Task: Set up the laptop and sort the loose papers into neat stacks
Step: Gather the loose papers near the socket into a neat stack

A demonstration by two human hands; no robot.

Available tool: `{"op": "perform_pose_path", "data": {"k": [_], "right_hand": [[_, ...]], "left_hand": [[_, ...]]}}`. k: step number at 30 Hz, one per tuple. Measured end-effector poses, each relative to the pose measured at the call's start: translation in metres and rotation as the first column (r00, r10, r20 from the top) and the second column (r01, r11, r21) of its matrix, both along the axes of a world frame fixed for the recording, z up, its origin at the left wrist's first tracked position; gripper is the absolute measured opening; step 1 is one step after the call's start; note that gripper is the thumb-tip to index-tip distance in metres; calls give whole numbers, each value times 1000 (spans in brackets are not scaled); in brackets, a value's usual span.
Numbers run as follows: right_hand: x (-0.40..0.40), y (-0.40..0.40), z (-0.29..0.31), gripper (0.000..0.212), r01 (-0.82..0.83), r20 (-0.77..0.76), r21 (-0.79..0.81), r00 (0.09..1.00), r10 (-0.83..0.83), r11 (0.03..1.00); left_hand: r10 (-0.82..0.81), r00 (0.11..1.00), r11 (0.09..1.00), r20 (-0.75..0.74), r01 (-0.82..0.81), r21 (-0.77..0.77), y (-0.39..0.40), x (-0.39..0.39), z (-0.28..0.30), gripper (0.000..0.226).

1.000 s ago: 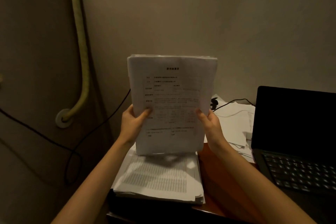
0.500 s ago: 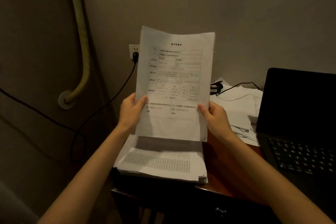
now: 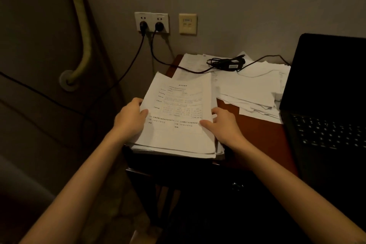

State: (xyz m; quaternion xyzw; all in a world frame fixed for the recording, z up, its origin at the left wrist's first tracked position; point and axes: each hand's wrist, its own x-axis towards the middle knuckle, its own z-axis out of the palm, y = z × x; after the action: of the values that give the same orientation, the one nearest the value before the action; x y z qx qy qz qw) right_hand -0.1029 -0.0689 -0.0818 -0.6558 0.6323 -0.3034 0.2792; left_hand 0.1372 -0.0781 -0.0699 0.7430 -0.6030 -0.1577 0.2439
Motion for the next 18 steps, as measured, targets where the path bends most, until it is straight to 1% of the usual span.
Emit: {"op": "perform_pose_path", "data": {"k": [2, 3, 5, 6, 7, 8, 9, 10, 12, 14, 18], "right_hand": [[-3, 1, 0, 46, 14, -68, 3, 998, -14, 1000], [-4, 3, 1, 54, 25, -105, -13, 994, -26, 1000], [-7, 10, 4, 77, 44, -181, -66, 982, -55, 997], [-9, 13, 5, 91, 27, -199, -60, 979, -38, 998], [-10, 17, 7, 104, -18, -185, -7, 983, 17, 1000], [-10, 20, 10, 113, -86, -138, 75, 986, 96, 994], [-11, 24, 12, 117, -164, -80, 161, 981, 179, 973], [-11, 27, 12, 117, -236, -42, 229, 967, 252, 944], [-11, 30, 10, 115, -315, -52, 286, 938, 343, 905], [-13, 30, 9, 113, -336, -66, 304, 926, 371, 892], [-19, 26, 10, 110, -323, -60, 359, 928, 367, 876]], "left_hand": [[-86, 989, 996, 117, 85, 13, 3, 8, -3, 73], [-168, 979, 985, 113, 162, 60, 6, 13, -2, 91], [-328, 945, 927, -13, 325, 186, 16, 22, 2, 129], [-383, 920, 890, -80, 391, 233, 22, 23, 6, 142], [-422, 897, 856, -130, 441, 270, 28, 24, 8, 149], [-453, 877, 828, -159, 480, 291, 33, 23, 10, 151], [-472, 868, 817, -155, 496, 295, 36, 20, 12, 147], [-482, 867, 821, -124, 497, 283, 38, 16, 13, 139], [-492, 869, 838, -49, 488, 243, 37, 11, 12, 126], [-502, 865, 838, -13, 490, 240, 36, 9, 9, 118], [-512, 859, 821, 16, 484, 302, 32, 12, 1, 109]]}}
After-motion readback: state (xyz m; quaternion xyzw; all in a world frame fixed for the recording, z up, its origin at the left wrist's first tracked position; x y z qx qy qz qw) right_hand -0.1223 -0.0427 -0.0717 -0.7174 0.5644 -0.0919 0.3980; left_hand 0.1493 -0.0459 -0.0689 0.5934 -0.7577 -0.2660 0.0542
